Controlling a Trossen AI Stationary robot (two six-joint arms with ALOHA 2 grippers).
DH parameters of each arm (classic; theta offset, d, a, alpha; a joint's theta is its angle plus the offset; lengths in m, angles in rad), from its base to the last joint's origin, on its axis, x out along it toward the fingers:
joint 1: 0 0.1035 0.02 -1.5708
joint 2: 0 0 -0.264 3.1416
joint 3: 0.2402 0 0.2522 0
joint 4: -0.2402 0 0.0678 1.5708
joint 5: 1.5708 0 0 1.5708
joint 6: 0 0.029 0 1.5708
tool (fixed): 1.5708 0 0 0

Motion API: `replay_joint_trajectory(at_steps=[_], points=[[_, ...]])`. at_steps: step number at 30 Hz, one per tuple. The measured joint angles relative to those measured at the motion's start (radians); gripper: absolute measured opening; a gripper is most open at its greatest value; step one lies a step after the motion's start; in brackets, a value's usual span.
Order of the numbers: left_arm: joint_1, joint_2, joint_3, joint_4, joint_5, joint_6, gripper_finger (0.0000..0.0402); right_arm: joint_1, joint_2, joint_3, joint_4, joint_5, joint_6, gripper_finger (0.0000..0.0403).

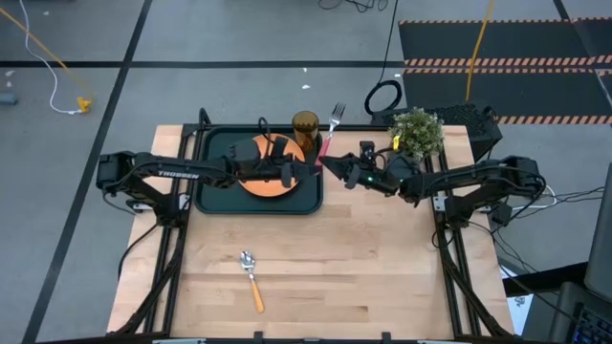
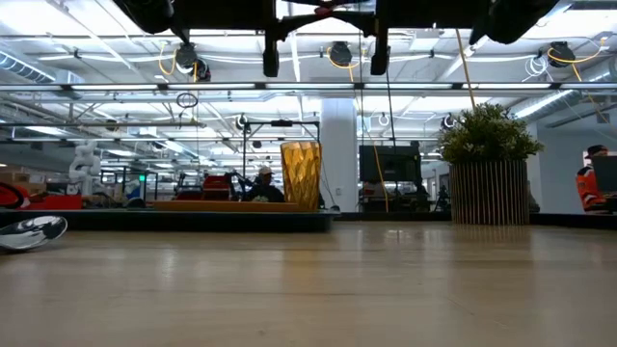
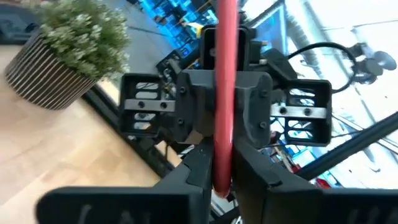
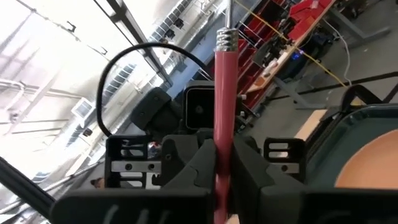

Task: Pick and place plate/cup/fork/spoon on tray
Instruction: Put the pink fork on the black serving tray to the left of the orange plate

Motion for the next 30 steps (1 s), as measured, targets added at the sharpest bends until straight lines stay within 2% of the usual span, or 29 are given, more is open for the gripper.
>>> replay_joint_trajectory(at_steps=[7,11,15,19,24,26,30], points=[[0.000,-0.007,0.000,-0.045,-0.020,0.020,0.0141,0.000,-0.021,-0.001,-0.032,0.000,-0.002,0.0009],[0.015,-0.062,0.000,-0.064,-0.071,0.084,0.0183,0.001,-0.059,-0.001,-0.024,0.047,0.005,0.0008],[0.055,-0.145,0.000,-0.174,-0.093,0.103,0.0210,0.001,-0.114,0.002,-0.091,0.099,-0.003,0.0008],[0.087,-0.234,0.004,-0.295,-0.094,0.156,0.0218,0.001,-0.169,0.021,-0.235,0.141,-0.004,0.0008],[0.090,-0.266,0.165,-0.573,-0.132,0.315,0.0210,0.001,-0.170,0.211,-0.598,0.131,-0.059,0.0008],[0.083,-0.243,0.267,-0.696,-0.151,0.400,0.0208,0.001,-0.146,0.315,-0.742,0.131,-0.108,0.0008],[0.075,-0.175,0.431,-0.856,-0.245,0.509,0.0211,-0.002,-0.076,0.481,-0.912,0.141,-0.213,0.0009]])
